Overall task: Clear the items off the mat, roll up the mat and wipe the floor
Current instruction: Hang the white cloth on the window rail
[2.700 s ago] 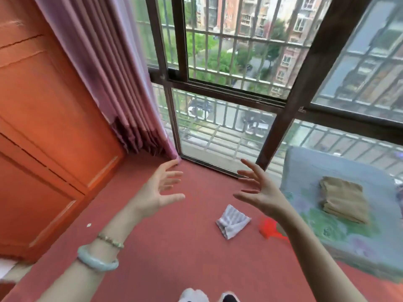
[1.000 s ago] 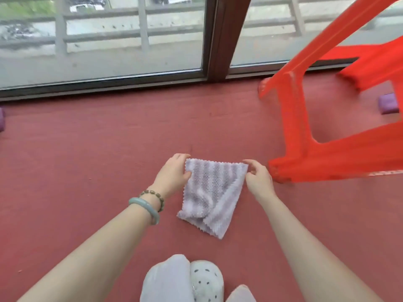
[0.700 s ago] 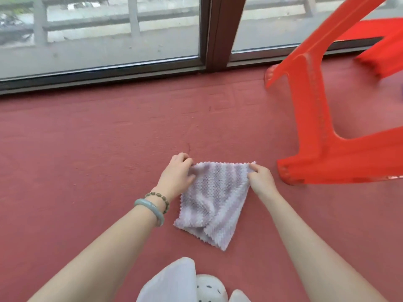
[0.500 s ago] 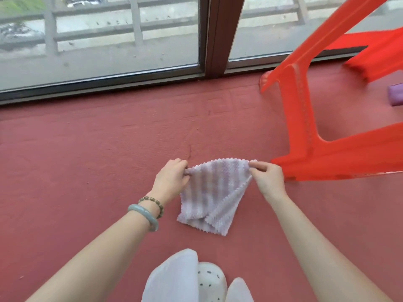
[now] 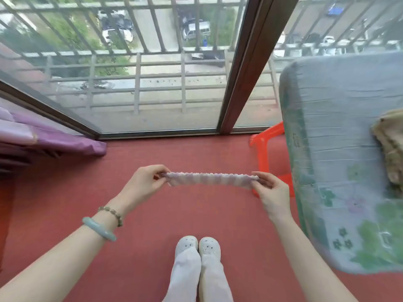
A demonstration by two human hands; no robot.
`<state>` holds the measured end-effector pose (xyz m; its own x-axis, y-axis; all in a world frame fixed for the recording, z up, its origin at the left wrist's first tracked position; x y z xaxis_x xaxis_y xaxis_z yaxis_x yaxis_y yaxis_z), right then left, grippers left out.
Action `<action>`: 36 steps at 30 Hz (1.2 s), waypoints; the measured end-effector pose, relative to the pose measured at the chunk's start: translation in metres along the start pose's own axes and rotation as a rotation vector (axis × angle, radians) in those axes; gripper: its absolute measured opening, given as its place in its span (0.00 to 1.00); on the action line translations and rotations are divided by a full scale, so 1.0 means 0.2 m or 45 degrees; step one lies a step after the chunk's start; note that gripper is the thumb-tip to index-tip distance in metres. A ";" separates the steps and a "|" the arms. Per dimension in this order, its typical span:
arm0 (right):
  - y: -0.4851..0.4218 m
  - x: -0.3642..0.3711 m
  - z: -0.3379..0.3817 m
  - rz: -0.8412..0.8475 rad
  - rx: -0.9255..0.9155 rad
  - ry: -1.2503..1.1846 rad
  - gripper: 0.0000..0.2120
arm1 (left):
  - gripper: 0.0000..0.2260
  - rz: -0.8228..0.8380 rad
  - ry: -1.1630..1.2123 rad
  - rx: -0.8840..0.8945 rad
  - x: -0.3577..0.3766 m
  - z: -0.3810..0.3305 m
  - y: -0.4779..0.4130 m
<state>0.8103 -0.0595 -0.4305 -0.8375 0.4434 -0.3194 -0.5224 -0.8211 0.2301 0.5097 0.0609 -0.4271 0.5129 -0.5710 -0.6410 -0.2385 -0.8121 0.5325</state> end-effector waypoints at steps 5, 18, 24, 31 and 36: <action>0.17 -0.17 0.82 0.032 -0.206 -0.098 0.12 | 0.08 -0.177 0.081 0.141 -0.65 -0.39 0.51; 0.31 -0.29 2.21 0.284 -0.666 -0.130 0.12 | 0.12 -0.458 0.310 0.233 -1.63 -0.85 1.22; 0.26 -0.15 2.51 0.361 -0.772 -0.116 0.16 | 0.28 -0.584 0.214 0.397 -1.95 -0.91 1.25; 0.11 0.16 2.66 0.384 -0.786 -0.077 0.11 | 0.16 -0.509 0.151 0.379 -2.26 -0.76 0.98; -0.01 0.38 2.67 0.311 -0.693 -0.111 0.13 | 0.10 -0.380 0.112 0.357 -2.44 -0.68 0.75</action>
<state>0.6625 0.1678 0.0362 -0.9449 0.2277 -0.2350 -0.1754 -0.9587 -0.2237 0.3356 0.2339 0.0410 0.6591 -0.3030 -0.6883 -0.2776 -0.9486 0.1518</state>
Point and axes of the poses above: each hand's wrist, its own y-axis away from the middle knuckle, its own x-axis out of the palm, z = x × y, the point moved 6 cm from there along -y, towards the middle knuckle, and after that the axes turned 11 degrees about -x, right-handed, at the moved point
